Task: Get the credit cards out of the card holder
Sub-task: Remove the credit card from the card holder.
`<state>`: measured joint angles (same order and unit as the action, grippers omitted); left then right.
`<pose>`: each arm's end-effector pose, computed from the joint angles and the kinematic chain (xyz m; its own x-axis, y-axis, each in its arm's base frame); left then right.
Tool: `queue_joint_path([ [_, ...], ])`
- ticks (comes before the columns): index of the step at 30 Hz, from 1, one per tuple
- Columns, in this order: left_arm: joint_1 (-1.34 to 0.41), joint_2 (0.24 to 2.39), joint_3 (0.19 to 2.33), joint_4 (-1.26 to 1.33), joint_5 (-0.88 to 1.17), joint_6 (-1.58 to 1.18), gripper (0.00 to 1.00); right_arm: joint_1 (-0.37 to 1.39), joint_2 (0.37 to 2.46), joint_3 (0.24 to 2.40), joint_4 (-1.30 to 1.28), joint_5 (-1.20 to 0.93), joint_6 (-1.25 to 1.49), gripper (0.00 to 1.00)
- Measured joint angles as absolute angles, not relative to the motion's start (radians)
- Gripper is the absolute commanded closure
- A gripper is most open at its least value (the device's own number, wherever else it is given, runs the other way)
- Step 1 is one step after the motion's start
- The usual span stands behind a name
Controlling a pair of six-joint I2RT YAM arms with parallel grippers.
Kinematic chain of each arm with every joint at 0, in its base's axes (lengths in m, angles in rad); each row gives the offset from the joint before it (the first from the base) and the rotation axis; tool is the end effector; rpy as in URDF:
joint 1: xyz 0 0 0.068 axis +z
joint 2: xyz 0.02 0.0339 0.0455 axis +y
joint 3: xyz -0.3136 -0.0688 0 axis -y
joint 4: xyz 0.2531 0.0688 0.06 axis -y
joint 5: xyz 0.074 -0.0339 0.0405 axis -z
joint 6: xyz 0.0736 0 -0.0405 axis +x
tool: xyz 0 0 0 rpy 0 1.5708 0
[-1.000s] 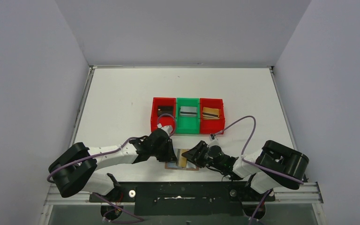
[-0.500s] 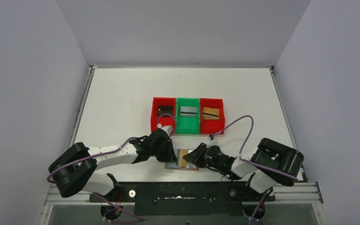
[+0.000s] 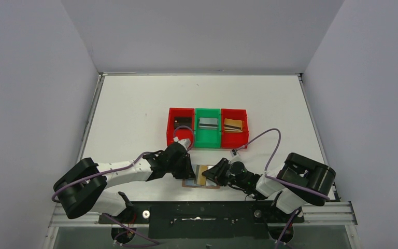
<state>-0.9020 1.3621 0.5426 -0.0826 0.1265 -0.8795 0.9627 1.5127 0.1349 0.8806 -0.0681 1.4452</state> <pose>0.1556 -0.2119 0.1609 -0.9471 -0.0341 -0.3190 0.1523 0.8273 -0.5407 0.1323 0.1989 0.1194 -0.8804 0.4678 -0.0779 0.1635 0.4536 0.8761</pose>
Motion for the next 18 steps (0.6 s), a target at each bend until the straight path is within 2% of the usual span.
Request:
queue_joint_path([
  [12,-0.902,1.362,0.543,-0.083,0.125,-0.879,0.89,0.962,1.473,0.121,0.858,-0.064,1.451,0.99],
  [18,-0.902,1.362,0.543,-0.083,0.124,-0.879,0.89,0.962,1.448,0.12,0.843,-0.06,1.451,0.98],
])
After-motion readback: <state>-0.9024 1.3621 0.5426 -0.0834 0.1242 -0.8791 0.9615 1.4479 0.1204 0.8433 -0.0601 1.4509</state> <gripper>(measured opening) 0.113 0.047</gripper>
